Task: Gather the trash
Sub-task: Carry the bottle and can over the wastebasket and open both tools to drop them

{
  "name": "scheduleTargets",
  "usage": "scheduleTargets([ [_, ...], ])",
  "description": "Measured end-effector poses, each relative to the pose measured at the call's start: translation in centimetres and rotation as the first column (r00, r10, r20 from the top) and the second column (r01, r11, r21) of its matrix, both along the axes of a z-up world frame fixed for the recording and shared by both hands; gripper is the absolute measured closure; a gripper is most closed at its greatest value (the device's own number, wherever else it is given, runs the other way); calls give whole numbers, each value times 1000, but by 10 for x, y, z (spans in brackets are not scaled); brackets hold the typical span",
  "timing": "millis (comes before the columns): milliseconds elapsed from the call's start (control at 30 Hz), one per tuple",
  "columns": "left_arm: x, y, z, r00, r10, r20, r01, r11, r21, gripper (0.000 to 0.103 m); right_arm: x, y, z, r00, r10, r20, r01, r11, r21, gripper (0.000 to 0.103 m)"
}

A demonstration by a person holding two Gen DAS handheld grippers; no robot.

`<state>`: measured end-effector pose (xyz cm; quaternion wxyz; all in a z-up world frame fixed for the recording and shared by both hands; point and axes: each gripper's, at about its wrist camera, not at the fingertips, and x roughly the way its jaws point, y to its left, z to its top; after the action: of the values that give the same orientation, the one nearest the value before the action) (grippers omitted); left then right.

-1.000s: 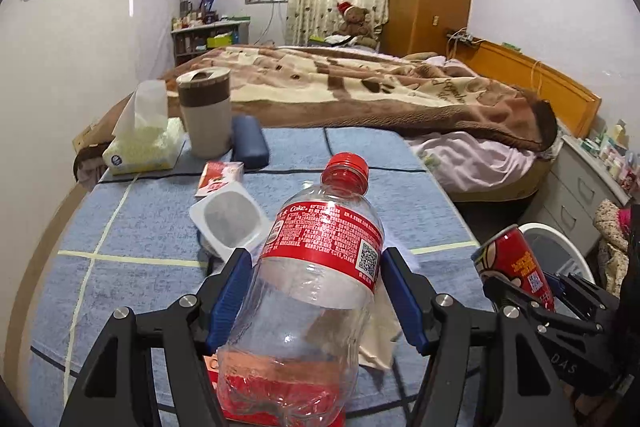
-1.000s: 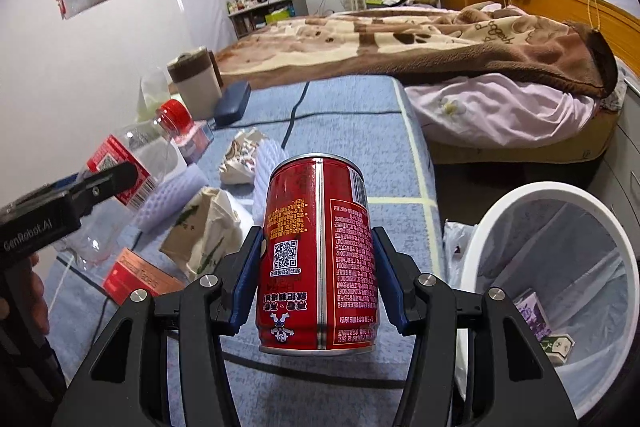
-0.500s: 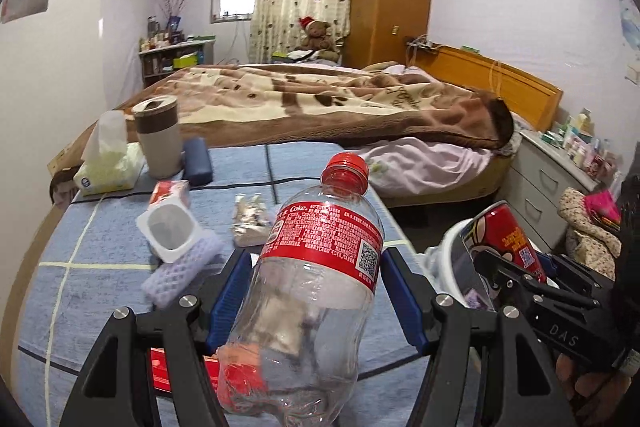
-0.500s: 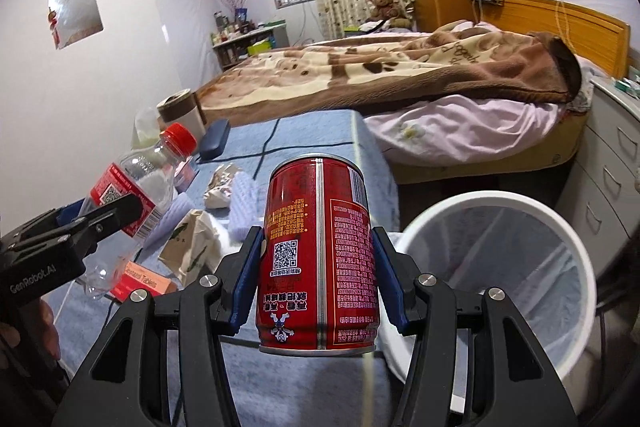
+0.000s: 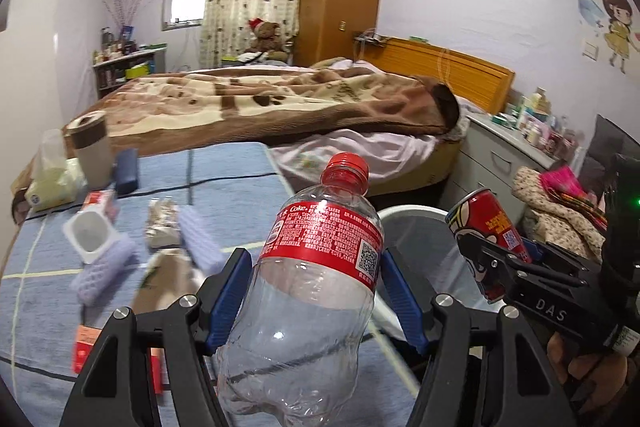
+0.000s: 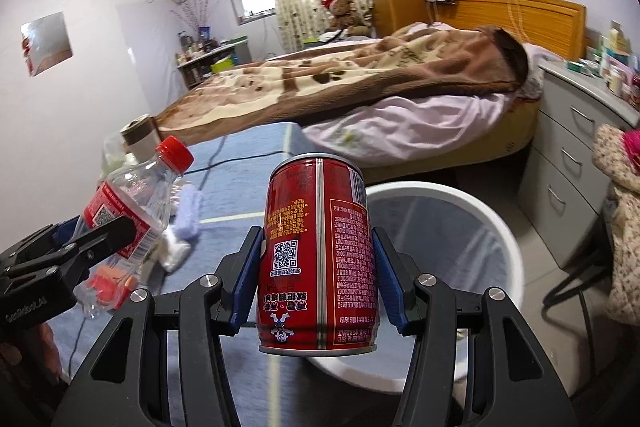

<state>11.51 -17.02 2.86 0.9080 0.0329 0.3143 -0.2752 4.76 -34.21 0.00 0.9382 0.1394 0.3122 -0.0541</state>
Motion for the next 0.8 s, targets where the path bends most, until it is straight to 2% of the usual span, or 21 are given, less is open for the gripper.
scheduleTargets([
  [467, -5, -74, -21, 991, -124, -47, 124, 992, -6, 36, -4, -54, -23, 992, -85, -91, 87, 996, 23, 49],
  [800, 1, -116, -41, 985, -160, -71, 162, 986, 26, 36, 1, -66, -39, 986, -76, -148, 80, 997, 18, 49],
])
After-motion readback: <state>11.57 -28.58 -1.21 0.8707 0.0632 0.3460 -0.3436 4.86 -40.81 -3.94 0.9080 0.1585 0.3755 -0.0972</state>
